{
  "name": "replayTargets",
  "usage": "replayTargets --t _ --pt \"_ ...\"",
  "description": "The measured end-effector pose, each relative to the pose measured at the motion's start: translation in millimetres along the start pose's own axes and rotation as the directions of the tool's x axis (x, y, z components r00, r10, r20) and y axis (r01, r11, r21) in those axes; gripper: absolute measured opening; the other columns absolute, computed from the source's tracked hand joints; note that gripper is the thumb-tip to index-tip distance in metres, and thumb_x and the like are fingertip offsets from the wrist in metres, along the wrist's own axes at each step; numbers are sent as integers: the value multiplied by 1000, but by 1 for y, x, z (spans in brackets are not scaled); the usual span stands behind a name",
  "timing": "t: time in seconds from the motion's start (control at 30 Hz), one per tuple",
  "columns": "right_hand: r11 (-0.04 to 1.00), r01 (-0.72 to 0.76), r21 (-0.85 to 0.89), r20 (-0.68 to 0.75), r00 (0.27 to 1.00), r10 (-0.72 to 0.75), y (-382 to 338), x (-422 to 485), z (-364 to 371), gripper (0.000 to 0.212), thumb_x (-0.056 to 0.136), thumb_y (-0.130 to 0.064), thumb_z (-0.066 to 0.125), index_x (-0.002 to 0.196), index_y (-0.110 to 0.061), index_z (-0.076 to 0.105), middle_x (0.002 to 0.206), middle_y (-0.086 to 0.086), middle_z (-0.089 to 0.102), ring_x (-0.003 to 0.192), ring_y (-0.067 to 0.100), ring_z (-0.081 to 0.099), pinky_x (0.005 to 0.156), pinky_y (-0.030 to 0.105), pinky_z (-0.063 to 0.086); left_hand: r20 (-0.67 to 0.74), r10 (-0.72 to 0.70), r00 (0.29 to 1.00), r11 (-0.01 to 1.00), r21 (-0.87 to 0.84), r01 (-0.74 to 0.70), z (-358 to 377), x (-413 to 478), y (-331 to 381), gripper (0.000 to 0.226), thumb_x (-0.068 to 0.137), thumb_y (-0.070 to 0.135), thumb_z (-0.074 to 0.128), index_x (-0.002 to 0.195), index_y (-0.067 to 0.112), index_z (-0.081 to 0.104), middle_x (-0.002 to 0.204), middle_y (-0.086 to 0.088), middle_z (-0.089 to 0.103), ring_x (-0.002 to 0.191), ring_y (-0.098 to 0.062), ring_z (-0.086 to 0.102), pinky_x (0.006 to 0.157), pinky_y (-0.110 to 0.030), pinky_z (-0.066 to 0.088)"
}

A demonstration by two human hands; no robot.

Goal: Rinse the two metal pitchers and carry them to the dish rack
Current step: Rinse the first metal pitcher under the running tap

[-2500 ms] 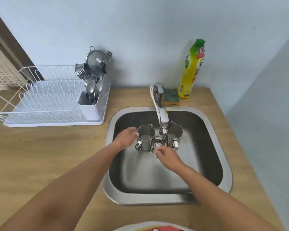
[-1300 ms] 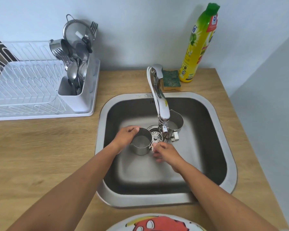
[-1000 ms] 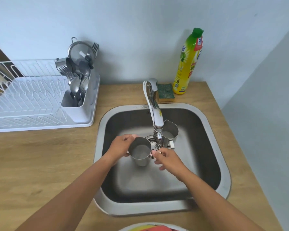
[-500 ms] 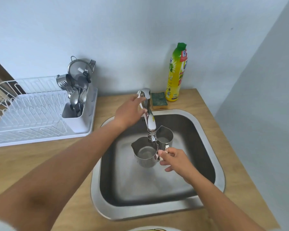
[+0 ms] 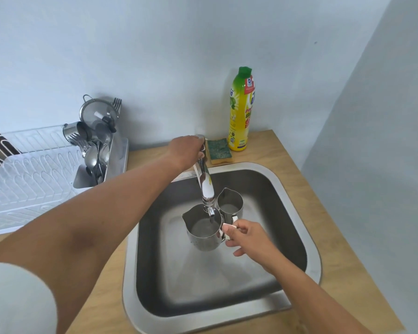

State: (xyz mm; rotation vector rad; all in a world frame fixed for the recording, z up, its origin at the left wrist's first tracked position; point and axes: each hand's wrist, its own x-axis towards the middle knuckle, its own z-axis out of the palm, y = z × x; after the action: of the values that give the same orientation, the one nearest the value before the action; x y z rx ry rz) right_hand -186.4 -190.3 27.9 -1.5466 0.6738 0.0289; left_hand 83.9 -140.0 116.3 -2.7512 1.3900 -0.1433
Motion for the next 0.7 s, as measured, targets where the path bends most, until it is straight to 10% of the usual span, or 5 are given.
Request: replayTargets --t 0.7 --pt "999 -23 -34 -5 1000 23 -4 6 -7 40 88 -42 68 92 -3 69 97 15 73 90 23 74 66 34 60 -93 70 993 975 216 -49 15 -2 -2 29 99 17 48 127 7 48 115 -6 63 90 -30 70 54 -35 37"
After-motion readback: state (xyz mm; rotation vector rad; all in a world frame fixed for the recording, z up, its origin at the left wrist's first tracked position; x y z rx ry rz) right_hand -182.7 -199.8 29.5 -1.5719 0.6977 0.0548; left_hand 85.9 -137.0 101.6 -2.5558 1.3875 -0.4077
